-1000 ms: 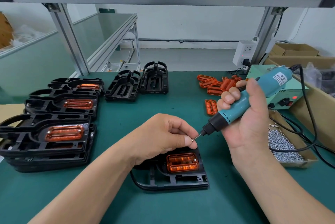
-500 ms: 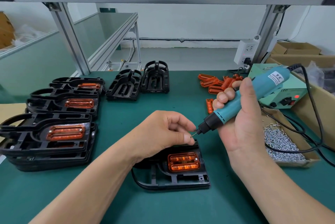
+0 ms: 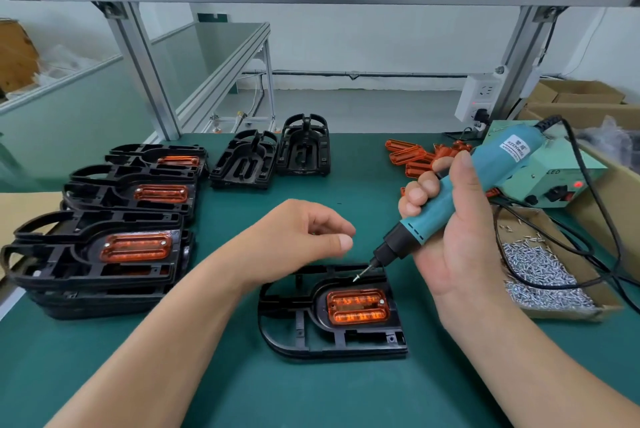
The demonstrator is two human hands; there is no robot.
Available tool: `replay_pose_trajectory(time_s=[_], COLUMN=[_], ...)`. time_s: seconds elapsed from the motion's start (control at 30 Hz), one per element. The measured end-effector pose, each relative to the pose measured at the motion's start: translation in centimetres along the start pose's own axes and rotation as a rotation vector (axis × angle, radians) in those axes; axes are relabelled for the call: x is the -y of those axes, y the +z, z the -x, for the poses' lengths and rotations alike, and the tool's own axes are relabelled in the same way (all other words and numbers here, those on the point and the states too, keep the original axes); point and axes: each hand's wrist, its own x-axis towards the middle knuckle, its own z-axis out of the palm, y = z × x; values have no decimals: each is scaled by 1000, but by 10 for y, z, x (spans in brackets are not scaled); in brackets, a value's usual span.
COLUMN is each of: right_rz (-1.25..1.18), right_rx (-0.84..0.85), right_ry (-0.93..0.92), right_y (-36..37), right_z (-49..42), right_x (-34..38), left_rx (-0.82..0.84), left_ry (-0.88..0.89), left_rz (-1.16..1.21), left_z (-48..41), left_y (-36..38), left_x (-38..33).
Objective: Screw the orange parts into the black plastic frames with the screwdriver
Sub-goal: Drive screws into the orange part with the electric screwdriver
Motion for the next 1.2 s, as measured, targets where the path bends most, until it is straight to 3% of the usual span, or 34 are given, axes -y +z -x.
replay_pose_trajectory(time_s=[0.1,0.37,0.87,1.2], right_rz=[42,136,332,438], right_rx=[50,178,455,568], right_ry=[12,34,-19,54], right_y=[5,17,35,50], right_z=[4,16,26,32], right_x=[-5,-19,-21,-31], left_rx=[14,198,194,184], left_ry=[-31,-103,-142,-93], left_rz=[-218,-427,-399,-423], left_z=[0,1,3,3], left_y=[-12,-18,-16,-14], left_x=[6,10,5,5])
